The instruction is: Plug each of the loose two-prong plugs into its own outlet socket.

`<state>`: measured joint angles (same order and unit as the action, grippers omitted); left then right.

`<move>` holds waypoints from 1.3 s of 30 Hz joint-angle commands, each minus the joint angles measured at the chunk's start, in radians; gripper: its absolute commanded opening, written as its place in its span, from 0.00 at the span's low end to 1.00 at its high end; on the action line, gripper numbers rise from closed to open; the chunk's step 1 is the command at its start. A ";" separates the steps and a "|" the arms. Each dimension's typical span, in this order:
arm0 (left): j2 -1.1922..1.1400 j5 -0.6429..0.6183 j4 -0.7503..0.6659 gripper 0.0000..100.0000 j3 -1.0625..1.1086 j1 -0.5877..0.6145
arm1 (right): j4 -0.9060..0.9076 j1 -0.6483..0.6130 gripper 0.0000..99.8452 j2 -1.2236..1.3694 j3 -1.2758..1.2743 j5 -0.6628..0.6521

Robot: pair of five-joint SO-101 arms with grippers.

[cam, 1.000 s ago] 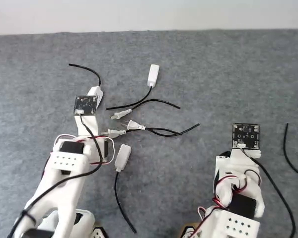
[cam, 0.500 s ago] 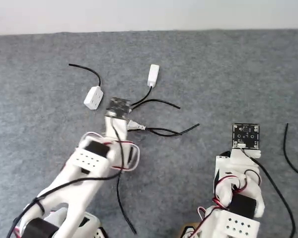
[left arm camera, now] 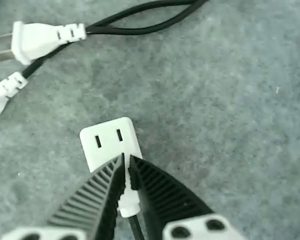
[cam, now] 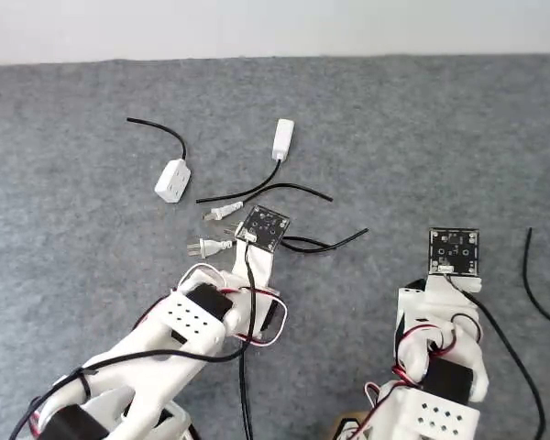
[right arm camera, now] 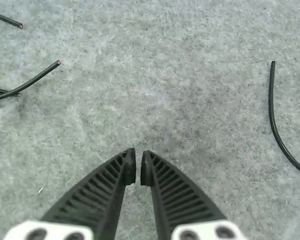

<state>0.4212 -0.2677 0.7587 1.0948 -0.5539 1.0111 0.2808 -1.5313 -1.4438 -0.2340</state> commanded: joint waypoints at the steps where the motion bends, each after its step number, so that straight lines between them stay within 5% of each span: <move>1: 0.015 -0.009 -0.003 0.01 0.001 -0.011 | -0.016 -0.002 0.04 -0.010 0.015 0.000; 29: 0.026 0.077 -0.009 0.02 -0.045 0.006 | -0.016 -0.004 0.04 -0.010 0.015 0.000; 39: 0.026 0.080 -0.103 0.02 -0.094 0.161 | -0.016 -0.005 0.04 -0.010 0.015 0.000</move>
<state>0.4289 -0.1941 0.6774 1.0625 -0.4266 1.0111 0.2808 -1.5313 -1.4438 -0.2340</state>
